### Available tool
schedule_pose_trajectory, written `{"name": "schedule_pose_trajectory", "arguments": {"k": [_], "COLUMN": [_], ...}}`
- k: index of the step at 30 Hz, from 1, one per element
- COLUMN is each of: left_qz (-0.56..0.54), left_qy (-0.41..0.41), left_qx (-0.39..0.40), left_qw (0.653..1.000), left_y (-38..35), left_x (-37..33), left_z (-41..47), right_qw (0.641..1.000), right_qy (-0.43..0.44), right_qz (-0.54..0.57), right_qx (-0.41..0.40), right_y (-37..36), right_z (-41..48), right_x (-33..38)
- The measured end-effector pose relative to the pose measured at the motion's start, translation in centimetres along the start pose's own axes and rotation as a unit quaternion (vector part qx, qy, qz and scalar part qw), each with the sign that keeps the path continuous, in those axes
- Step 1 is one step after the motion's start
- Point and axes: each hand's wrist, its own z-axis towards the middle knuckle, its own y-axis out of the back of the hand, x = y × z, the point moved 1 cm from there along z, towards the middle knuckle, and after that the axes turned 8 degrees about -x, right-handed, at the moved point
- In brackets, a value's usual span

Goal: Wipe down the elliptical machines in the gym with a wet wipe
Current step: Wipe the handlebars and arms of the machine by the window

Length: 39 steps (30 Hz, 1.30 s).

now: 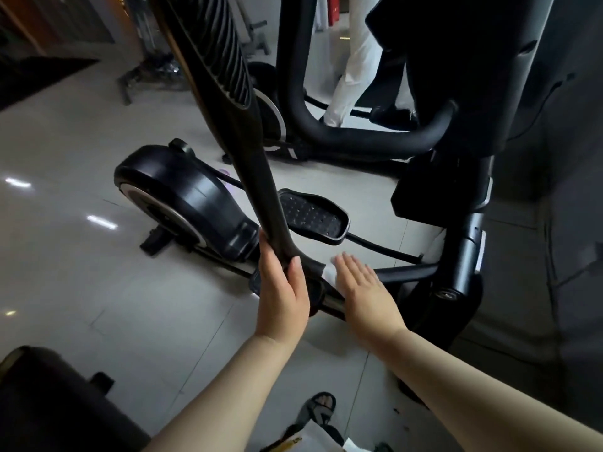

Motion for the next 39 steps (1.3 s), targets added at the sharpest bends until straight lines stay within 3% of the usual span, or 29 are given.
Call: {"name": "schedule_pose_trajectory", "arguments": {"k": [4,9,12,16,20,22,26,29,34,39], "left_qz": [0.006,0.058,0.115,0.226,0.381,0.419,0.416,0.414,0.399,0.398], "left_qy": [0.002,-0.036,-0.132,-0.245,-0.343,-0.343,-0.298,-0.271,-0.268,-0.226], "left_qx": [-0.039,-0.072,-0.106,-0.121,-0.012,0.065,0.175,0.170,0.215,0.243], "left_qw": [0.999,0.995,0.979,0.935,0.859,0.838,0.841,0.852,0.850,0.855], "left_y": [-0.9,-1.7,-2.0,-2.6,-3.2,-3.8,-5.4,-6.6,-7.4,-8.8], "left_x": [-0.4,0.1,0.5,1.0,2.2,2.7,2.5,1.9,1.4,0.7], "left_z": [-0.4,-0.9,-1.9,-2.3,-3.4,-4.0,-4.8,-5.0,-5.5,-5.9], "right_qw": [0.997,0.990,0.997,0.997,0.999,1.000,0.997,0.992,0.996,0.975], "right_qy": [-0.059,0.043,0.043,-0.044,-0.014,0.016,-0.028,-0.079,0.009,-0.109], "right_qz": [-0.025,0.132,0.067,-0.057,-0.012,-0.003,-0.075,-0.095,-0.058,-0.181], "right_qx": [0.034,-0.015,0.003,0.026,0.027,0.025,0.011,0.013,0.062,0.064], "right_y": [0.6,0.2,0.3,1.1,0.7,0.6,1.9,2.1,2.4,6.3], "right_z": [0.6,1.6,0.9,0.1,0.6,0.5,0.3,0.4,0.0,-0.2], "right_x": [0.2,4.0,1.0,-3.8,-1.4,-1.2,-4.4,-4.8,-5.1,-9.2]}}
